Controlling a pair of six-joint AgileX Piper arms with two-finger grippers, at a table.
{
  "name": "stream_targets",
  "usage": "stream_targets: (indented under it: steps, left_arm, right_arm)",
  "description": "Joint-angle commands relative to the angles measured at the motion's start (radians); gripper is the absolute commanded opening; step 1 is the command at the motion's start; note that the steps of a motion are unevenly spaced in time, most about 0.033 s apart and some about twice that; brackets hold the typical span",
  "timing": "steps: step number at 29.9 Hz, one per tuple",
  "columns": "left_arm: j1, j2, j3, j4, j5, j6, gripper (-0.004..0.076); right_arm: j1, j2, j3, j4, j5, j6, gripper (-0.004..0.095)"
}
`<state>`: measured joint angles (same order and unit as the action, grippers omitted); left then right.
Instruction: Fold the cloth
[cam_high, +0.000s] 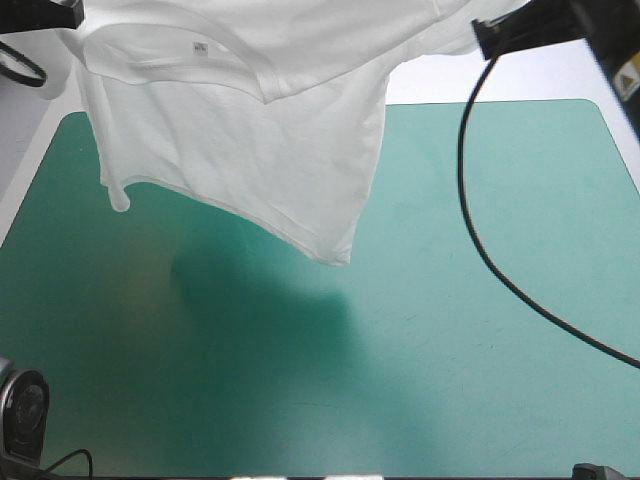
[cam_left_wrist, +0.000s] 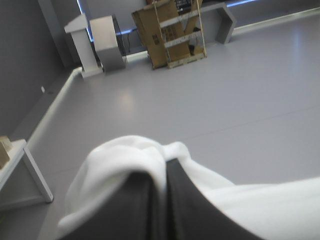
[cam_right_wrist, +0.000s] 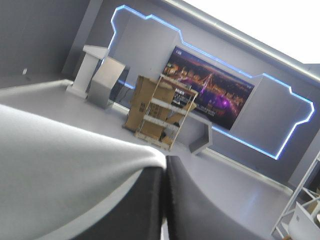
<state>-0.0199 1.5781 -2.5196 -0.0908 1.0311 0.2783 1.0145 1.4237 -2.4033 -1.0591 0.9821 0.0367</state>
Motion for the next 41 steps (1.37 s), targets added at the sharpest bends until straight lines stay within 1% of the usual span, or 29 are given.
stream_targets:
  steps: [1,4,7,11,13,17,19,21,25,27,28,31,34,36,41]
  left_arm:
    - [-0.001,-0.07,-0.06,0.012,-0.056,0.017,0.0021]
    - [-0.001,-0.108,-0.062,0.012,-0.056,0.017,0.0021]
    - [-0.001,-0.122,-0.062,0.018,-0.049,0.017,0.0021]
    - [-0.001,-0.108,-0.058,0.004,0.01,0.017,0.0019]
    - [-0.001,-0.096,-0.043,-0.008,0.035,0.017,0.0019]
    - [-0.001,-0.055,0.037,-0.012,0.054,0.017,0.0019]
    - [-0.001,-0.03,0.086,-0.028,0.046,0.017,0.0019]
    - [-0.001,-0.006,0.131,-0.054,0.03,0.017,0.0019]
    - [-0.001,0.054,0.237,-0.07,-0.039,0.017,0.0019]
    - [-0.001,0.091,0.291,-0.088,-0.093,0.017,0.0019]
    - [-0.001,0.111,0.321,-0.106,-0.129,0.021,0.0019]
    - [-0.001,0.17,0.398,-0.159,-0.225,0.031,0.0019]
    - [-0.001,0.231,0.446,-0.271,-0.305,0.117,0.0019]
    - [-0.001,0.283,0.449,-0.338,-0.317,0.167,0.0019]
    - [-0.001,0.399,0.449,-0.371,-0.364,0.183,0.002]
  right_arm:
    - [-0.002,-0.026,-0.066,-0.032,-0.115,-0.037,-0.0018]
    - [-0.002,-0.026,-0.071,-0.021,-0.138,-0.037,-0.0018]
    - [-0.002,-0.024,-0.068,0.022,-0.142,-0.037,-0.0018]
    - [-0.002,-0.009,-0.068,0.094,-0.139,-0.037,-0.0018]
    - [-0.002,0.006,-0.068,0.116,-0.124,-0.037,-0.0018]
    - [-0.016,0.07,-0.068,0.119,-0.035,-0.017,-0.0018]
    - [-0.057,0.114,-0.068,0.143,-0.011,-0.006,-0.0018]
    - [-0.117,0.17,-0.068,0.207,-0.001,-0.004,-0.0018]
    - [-0.304,0.293,-0.068,0.432,-0.002,-0.003,-0.0018]
    - [-0.404,0.355,-0.068,0.517,-0.002,-0.016,-0.0018]
    - [-0.445,0.388,-0.068,0.534,-0.006,-0.013,-0.0018]
    - [-0.538,0.467,-0.068,0.532,-0.046,0.002,-0.0018]
    - [-0.617,0.526,-0.068,0.548,-0.1,0.016,-0.0018]
    - [-0.656,0.565,-0.068,0.585,-0.115,0.016,-0.0017]
    - [-0.69,0.66,-0.068,0.672,-0.143,0.017,-0.0017]
